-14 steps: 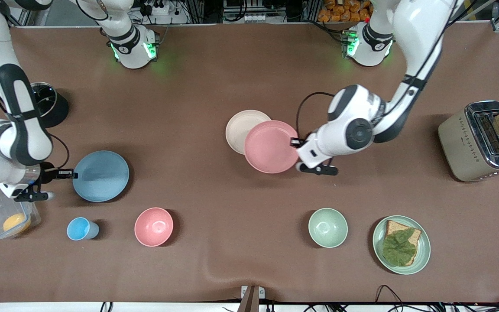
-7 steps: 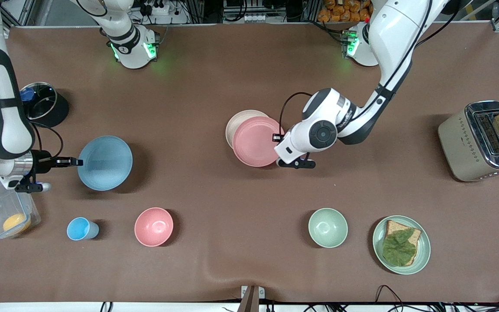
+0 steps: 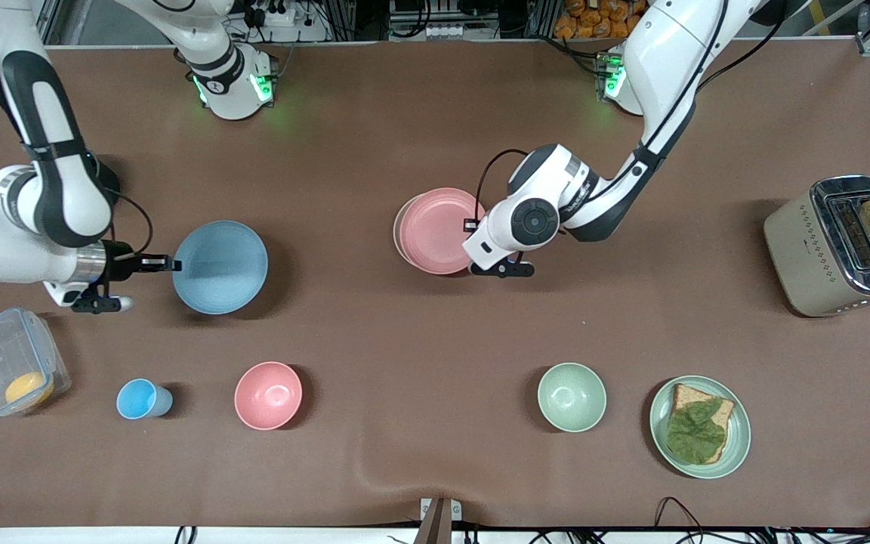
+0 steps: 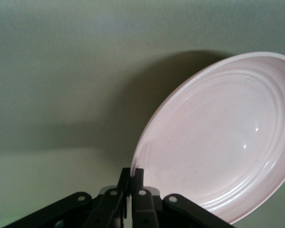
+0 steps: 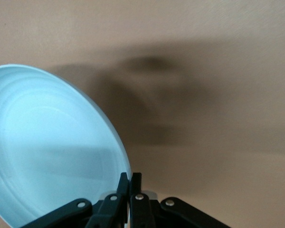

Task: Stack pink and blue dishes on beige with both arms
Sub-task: 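Lower the pink plate onto the beige plate and open the left gripper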

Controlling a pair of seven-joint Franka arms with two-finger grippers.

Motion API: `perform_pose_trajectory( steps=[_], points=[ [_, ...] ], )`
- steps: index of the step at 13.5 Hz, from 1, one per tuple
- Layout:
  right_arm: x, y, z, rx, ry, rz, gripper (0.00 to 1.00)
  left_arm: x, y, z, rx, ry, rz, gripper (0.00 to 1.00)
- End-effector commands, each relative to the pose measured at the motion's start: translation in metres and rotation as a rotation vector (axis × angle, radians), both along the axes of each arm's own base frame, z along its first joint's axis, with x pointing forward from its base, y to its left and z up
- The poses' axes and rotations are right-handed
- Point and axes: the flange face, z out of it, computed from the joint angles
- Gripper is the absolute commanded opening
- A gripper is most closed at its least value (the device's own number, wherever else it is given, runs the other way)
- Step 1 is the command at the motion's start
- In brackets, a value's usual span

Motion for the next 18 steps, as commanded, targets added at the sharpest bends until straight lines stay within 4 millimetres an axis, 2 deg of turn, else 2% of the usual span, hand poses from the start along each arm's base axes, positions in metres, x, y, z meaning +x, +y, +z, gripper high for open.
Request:
perform_pose_trajectory(
  steps=[1, 6, 9, 10, 11, 12, 13, 15, 18],
  points=[
    [-0.01, 0.0, 0.008, 0.006, -0.012, -0.038, 0.0, -0.01, -0.006, 0.007, 0.036, -0.02, 0.006, 0.0],
    [-0.009, 0.002, 0.005, 0.007, -0.011, -0.049, 0.0, -0.015, -0.011, -0.003, 0.02, -0.037, 0.014, 0.0],
    [-0.008, 0.008, 0.004, 0.017, -0.009, -0.058, 0.0, -0.015, -0.013, -0.002, 0.018, -0.04, 0.019, 0.0],
    [-0.008, 0.008, 0.004, 0.017, -0.008, -0.06, 0.0, -0.016, -0.014, -0.002, 0.017, -0.041, 0.02, 0.13],
    [-0.009, 0.008, 0.005, 0.014, -0.005, -0.069, 0.0, -0.014, -0.015, 0.0, 0.016, -0.045, 0.023, 0.76],
    [-0.009, 0.008, 0.006, 0.013, -0.003, -0.074, 0.0, -0.013, -0.015, 0.006, 0.015, -0.052, 0.031, 1.0],
    [-0.009, 0.008, 0.005, 0.011, 0.001, -0.082, 0.0, -0.008, -0.013, 0.019, 0.019, -0.068, 0.057, 1.0],
    [-0.012, 0.015, 0.003, 0.018, 0.017, -0.114, 0.0, 0.011, 0.006, 0.074, 0.023, -0.136, 0.121, 1.0],
    [-0.023, 0.081, 0.011, -0.02, 0.038, -0.177, 0.0, 0.063, 0.079, 0.185, 0.086, -0.232, 0.182, 1.0]
  ],
)
